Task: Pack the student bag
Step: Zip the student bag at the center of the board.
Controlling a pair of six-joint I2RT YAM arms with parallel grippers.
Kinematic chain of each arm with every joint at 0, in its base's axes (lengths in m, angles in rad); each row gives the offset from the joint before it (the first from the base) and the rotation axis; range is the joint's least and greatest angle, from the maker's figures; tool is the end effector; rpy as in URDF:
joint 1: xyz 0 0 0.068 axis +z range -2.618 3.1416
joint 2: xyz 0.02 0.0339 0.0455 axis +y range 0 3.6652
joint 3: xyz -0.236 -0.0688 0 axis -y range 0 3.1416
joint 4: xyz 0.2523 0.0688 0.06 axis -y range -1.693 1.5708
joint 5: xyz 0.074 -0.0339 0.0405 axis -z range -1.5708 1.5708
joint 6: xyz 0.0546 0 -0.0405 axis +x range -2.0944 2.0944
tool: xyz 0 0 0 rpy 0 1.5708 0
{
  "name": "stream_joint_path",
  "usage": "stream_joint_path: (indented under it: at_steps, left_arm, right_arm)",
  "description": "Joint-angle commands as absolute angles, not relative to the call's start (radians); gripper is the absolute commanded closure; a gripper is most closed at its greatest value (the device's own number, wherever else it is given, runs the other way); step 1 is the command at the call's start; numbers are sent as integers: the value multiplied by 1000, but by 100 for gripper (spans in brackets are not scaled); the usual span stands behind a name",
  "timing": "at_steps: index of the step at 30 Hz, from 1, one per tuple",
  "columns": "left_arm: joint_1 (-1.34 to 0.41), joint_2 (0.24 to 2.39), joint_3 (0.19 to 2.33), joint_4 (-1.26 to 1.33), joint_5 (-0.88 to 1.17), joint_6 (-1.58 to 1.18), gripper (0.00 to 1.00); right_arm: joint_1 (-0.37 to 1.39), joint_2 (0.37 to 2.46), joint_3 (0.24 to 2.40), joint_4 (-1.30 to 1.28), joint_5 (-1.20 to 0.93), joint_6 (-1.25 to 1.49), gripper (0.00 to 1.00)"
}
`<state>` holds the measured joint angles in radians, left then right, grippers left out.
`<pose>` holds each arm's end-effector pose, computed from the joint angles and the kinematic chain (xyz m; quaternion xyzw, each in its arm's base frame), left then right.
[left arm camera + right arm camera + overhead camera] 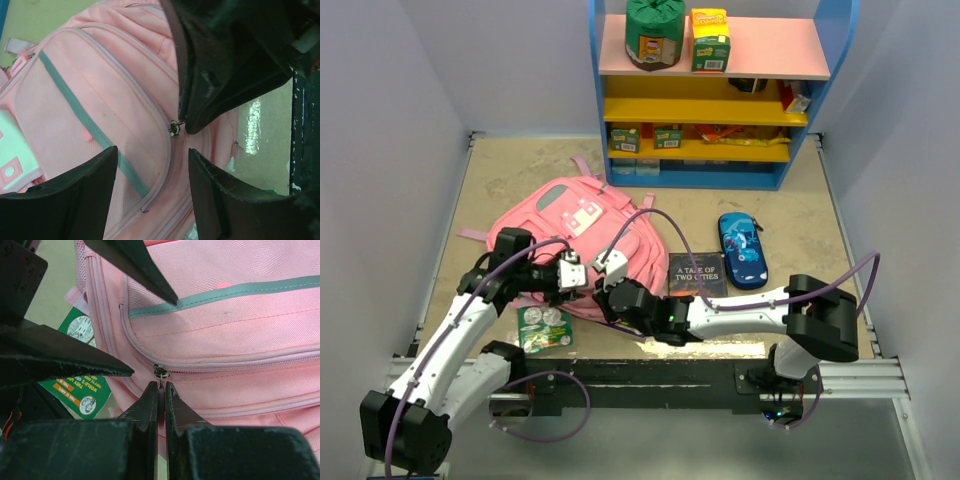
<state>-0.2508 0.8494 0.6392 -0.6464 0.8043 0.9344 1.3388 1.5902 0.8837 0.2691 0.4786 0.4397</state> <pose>0.1808 -0.0869 0.2122 0.5950 0.6387 -0.2377 0.4260 0.1087 0.3508 0.1794 -0.2416 0.7935 0.2791 0.4839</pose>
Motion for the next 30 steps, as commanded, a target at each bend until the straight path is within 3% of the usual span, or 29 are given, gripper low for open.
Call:
stream_joint_path:
  at_steps: [1, 3, 8, 17, 30]
  left_arm:
    - [-311, 842, 597, -614, 821, 1003, 42]
    - [-346, 830, 580, -565, 799, 977, 48]
    - [-393, 841, 584, -534, 743, 933, 78]
    - [-394, 802, 577, -517, 715, 922, 93]
    - [-440, 756, 636, -564, 744, 890, 100]
  right_arm:
    - [1325, 1545, 903, 339, 443, 417, 100]
    - [1322, 1555, 939, 327, 428, 405, 100]
    - [1316, 1543, 959, 318, 422, 393, 100]
    - [1257, 1493, 887, 301, 400, 400, 100]
    - [962, 1502, 805, 316, 298, 305, 100]
